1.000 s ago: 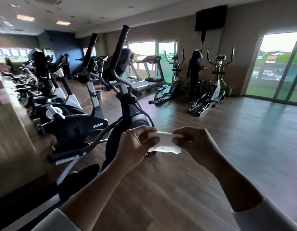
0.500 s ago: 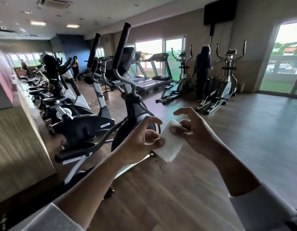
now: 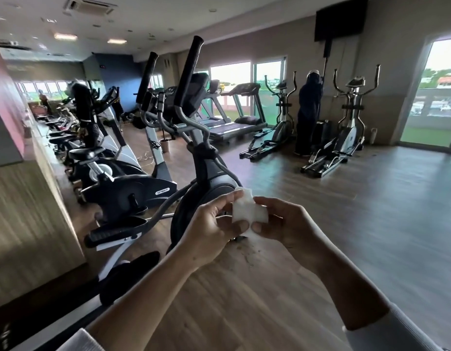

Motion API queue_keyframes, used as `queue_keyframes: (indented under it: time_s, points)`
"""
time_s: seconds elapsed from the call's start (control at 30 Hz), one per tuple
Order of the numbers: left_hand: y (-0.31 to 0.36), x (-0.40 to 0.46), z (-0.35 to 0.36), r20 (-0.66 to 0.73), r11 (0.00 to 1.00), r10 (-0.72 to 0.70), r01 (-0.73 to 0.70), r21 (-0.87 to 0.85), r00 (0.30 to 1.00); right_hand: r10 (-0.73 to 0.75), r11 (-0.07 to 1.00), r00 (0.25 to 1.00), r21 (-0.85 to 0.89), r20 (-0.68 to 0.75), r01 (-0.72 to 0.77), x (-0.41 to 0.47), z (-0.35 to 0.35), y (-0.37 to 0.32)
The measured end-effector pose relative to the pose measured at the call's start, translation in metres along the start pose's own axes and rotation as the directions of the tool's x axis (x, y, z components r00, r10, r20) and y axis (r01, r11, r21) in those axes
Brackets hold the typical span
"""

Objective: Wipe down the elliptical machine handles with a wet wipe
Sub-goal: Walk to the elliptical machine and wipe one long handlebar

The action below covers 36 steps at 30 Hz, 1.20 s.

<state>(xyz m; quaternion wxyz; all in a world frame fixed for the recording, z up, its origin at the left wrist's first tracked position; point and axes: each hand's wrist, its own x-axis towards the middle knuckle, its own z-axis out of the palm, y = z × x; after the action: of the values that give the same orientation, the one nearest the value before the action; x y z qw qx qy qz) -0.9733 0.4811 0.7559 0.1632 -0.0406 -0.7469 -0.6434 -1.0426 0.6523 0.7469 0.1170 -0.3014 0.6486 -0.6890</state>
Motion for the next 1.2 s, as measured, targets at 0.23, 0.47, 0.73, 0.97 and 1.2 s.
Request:
queue_keyframes:
  time_s: [0.23,0.47,0.73,0.97,1.2]
  points:
    - [0.001,0.004,-0.003,-0.079,0.832,0.226,-0.151,0.534,0.971,-0.111,0.961,0.986,-0.267,-0.125,0.074,0.007,0.001,0.0]
    - [0.012,0.006,-0.007,0.041,0.908,0.091,-0.1,0.406,0.995,-0.066,0.973,0.996,-0.226,-0.06,0.051,0.007,-0.002,-0.004]
    - [-0.009,0.014,0.0,-0.169,0.99,-0.07,0.089,0.109,0.983,-0.621,0.49,0.775,-0.83,-0.117,0.266,-0.007,0.017,-0.001]
    - [-0.016,0.021,0.006,-0.186,0.992,-0.044,0.065,0.112,0.982,-0.586,0.471,0.81,-0.805,0.018,0.359,-0.002,0.033,0.004]
    - [-0.015,0.028,-0.013,-0.004,0.973,-0.128,0.125,-0.193,0.992,-0.507,0.534,0.856,-0.74,0.106,0.408,0.013,0.028,0.0]
